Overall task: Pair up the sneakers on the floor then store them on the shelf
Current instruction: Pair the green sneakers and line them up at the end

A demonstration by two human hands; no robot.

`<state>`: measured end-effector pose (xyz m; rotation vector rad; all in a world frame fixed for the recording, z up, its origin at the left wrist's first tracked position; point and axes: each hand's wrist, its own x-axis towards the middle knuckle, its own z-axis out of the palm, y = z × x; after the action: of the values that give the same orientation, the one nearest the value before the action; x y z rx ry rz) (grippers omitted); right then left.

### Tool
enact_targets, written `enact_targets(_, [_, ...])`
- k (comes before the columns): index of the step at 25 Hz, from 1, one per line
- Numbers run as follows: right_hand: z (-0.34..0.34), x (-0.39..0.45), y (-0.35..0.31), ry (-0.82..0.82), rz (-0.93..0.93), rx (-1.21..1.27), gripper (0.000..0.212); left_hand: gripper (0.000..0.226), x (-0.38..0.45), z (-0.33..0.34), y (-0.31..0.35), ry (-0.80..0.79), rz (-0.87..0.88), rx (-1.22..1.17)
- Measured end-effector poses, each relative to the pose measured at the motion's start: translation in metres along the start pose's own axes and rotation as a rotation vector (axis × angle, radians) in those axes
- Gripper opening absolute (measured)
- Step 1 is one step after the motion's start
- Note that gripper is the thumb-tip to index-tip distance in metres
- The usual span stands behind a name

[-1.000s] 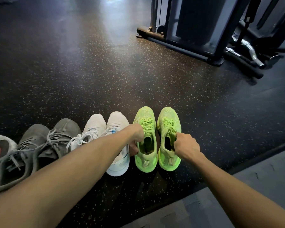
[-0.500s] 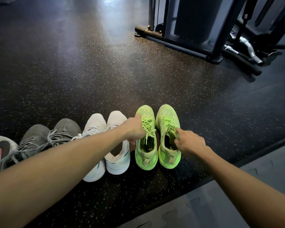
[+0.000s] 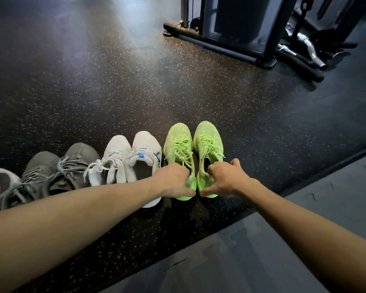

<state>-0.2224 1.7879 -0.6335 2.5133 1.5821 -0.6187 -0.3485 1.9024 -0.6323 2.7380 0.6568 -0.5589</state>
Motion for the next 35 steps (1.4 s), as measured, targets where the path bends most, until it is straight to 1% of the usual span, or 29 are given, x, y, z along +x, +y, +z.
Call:
enact_targets(4, [0.013,-0.001,-0.006,-0.015,0.032,0.034,0.042,0.033,0.002,0.022,-0.003,0.038,-0.005,-0.014])
enact_targets(7, [0.021,0.001,-0.010,0.042,0.069,0.113,0.020,0.027,0.002,0.029,-0.002,0.092,-0.028,-0.071])
enact_targets(8, [0.022,0.002,-0.010,0.075,0.074,0.112,0.016,0.026,0.003,0.030,-0.002,0.113,-0.026,-0.097])
enact_targets(14, [0.014,0.002,-0.009,0.170,0.077,0.189,0.012,0.029,0.002,0.013,-0.007,0.188,-0.028,-0.211])
enact_targets(17, [0.001,0.004,-0.008,0.213,0.085,0.193,0.016,0.040,0.006,-0.006,-0.009,0.223,-0.035,-0.218])
enact_targets(20, [-0.022,0.009,-0.009,0.262,0.086,0.193,0.018,0.037,0.010,-0.033,-0.013,0.260,-0.042,-0.221])
enact_targets(24, [-0.071,0.012,-0.018,0.318,0.083,0.179,0.018,0.024,0.009,-0.078,-0.022,0.325,-0.052,-0.242])
enact_targets(26, [-0.110,0.008,-0.028,0.338,0.080,0.178,0.017,0.021,-0.001,-0.112,-0.026,0.343,-0.068,-0.250])
enact_targets(29, [-0.186,-0.012,-0.049,0.318,0.091,0.181,0.019,0.020,-0.030,-0.183,-0.027,0.332,-0.098,-0.251])
enact_targets(32, [-0.267,-0.044,-0.073,0.300,0.100,0.209,0.020,0.028,-0.070,-0.262,-0.025,0.320,-0.123,-0.259])
enact_targets(35, [-0.357,-0.086,-0.098,0.274,0.103,0.230,0.014,0.024,-0.121,-0.350,-0.017,0.294,-0.123,-0.246])
